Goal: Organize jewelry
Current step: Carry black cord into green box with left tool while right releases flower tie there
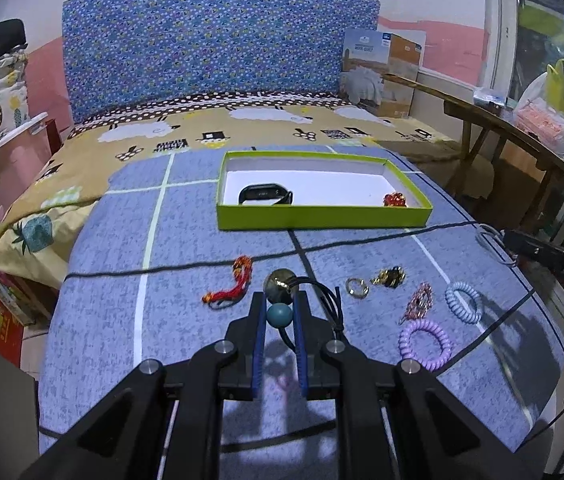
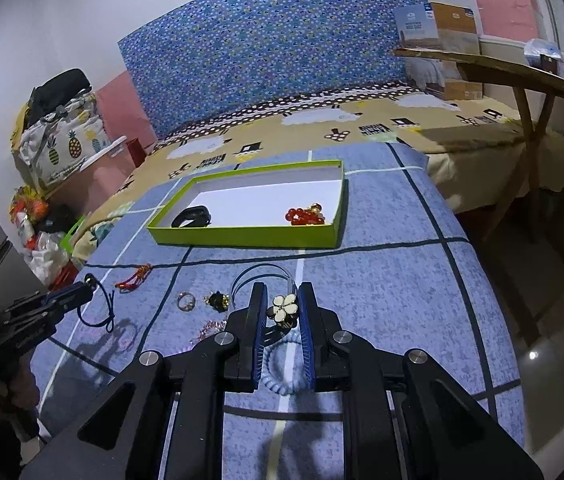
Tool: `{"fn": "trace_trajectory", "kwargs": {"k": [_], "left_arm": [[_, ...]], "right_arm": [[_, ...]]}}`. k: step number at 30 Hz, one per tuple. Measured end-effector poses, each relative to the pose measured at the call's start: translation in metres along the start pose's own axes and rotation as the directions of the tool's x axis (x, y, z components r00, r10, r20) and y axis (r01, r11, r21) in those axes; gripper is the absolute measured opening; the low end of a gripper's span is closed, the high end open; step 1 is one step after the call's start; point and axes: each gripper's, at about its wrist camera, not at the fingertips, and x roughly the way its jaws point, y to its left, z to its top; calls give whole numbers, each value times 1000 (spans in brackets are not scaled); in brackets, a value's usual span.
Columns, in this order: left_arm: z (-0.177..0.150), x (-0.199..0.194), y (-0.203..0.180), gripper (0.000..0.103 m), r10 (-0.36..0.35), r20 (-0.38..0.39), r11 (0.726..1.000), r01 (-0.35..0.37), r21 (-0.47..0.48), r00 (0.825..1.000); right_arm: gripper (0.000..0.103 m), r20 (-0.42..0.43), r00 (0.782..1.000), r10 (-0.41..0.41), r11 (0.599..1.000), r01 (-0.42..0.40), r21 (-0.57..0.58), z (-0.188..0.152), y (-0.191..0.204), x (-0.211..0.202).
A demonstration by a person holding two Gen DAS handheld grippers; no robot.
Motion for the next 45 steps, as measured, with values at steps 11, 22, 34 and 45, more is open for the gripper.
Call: {"fn": "trace_trajectory", "kwargs": {"k": [11,22,34,45], "left_arm": [[40,24,-8,14,-13,24,999,12,53,1000],[96,83,4,14,12,-9,998,-11,60,1000],[132,158,18,14,55,-70,996,-51,68,996],[137,211,30,14,105,-163,994,-98,50,981]], "right_arm": [[16,-16,1000,24,998,-25,-53,27,7,31],[16,-19,999,42,998,-43,-50,78,-7,81],[16,-88,996,0,999,-4,-43,114,-28,162],[16,-164,984,-64,997,55,-63,113,-38,209]]}}
